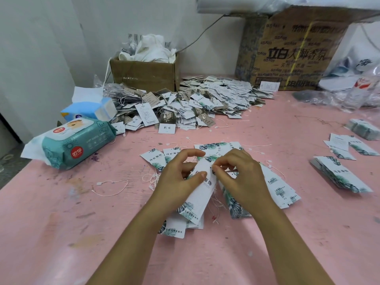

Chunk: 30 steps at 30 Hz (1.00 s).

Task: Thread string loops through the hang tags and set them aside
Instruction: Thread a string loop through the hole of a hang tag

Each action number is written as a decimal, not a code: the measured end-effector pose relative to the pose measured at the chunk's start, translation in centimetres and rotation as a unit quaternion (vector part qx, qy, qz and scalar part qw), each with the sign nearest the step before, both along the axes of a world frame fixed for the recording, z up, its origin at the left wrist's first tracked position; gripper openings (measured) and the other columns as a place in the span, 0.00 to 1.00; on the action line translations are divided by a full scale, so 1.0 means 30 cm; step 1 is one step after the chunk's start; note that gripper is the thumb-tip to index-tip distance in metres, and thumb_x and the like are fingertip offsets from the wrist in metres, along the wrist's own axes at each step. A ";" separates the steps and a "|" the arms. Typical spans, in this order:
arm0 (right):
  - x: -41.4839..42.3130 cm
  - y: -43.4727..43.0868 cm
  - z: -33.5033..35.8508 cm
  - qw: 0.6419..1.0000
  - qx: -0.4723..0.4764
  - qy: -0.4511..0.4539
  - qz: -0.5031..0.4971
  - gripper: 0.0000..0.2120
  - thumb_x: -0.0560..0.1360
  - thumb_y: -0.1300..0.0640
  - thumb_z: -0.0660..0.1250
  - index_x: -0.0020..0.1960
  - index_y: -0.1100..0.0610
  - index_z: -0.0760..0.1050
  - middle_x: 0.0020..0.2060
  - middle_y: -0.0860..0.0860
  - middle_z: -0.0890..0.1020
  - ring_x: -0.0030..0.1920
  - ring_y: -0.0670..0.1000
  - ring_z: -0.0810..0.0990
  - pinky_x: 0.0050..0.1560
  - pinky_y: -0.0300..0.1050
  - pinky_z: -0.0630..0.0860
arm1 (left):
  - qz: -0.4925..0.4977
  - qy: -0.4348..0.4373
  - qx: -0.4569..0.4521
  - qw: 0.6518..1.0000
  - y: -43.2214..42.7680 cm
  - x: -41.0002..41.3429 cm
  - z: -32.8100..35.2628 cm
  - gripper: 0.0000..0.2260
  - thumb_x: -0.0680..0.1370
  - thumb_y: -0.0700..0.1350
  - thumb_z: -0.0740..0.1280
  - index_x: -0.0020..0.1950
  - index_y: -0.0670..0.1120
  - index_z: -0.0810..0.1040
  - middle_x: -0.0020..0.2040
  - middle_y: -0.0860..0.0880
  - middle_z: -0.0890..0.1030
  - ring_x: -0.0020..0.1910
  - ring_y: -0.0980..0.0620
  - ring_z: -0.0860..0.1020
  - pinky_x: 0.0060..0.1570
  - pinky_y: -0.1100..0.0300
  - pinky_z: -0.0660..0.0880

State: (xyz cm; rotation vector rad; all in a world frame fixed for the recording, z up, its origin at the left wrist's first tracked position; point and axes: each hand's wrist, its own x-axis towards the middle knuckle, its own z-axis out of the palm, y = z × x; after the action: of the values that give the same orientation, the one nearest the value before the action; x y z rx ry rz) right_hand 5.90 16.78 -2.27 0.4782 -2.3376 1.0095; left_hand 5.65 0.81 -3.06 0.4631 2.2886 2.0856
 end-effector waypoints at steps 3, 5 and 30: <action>0.002 0.001 0.000 1.000 0.007 0.013 -0.003 0.03 0.69 0.68 0.71 0.39 0.62 0.79 0.34 0.51 0.77 0.38 0.51 0.73 0.40 0.46 0.71 | -0.001 -0.006 0.031 1.000 0.000 -0.001 -0.002 0.12 0.76 0.40 0.67 0.55 0.55 0.76 0.31 0.44 0.78 0.28 0.52 0.71 0.28 0.64 0.66; 0.002 0.001 0.001 1.000 0.012 0.021 -0.005 0.03 0.69 0.68 0.71 0.39 0.63 0.79 0.34 0.52 0.77 0.39 0.52 0.73 0.40 0.48 0.72 | 0.005 -0.015 0.042 0.999 -0.004 -0.001 0.000 0.09 0.78 0.43 0.64 0.54 0.57 0.76 0.29 0.43 0.73 0.28 0.51 0.68 0.29 0.62 0.64; 0.001 -0.018 -0.006 0.998 -0.013 0.011 0.056 0.03 0.71 0.64 0.69 0.42 0.63 0.80 0.37 0.52 0.78 0.41 0.51 0.74 0.41 0.42 0.72 | 0.005 -0.097 0.086 0.991 -0.012 -0.017 0.006 0.06 0.74 0.33 0.67 0.42 0.43 0.80 0.28 0.46 0.75 0.24 0.52 0.67 0.19 0.67 0.63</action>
State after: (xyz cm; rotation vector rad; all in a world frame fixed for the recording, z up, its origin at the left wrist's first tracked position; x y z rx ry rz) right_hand 5.92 16.22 -2.47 0.6134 -2.2966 1.0796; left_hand 5.16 0.46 -2.87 0.2366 2.0208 2.2331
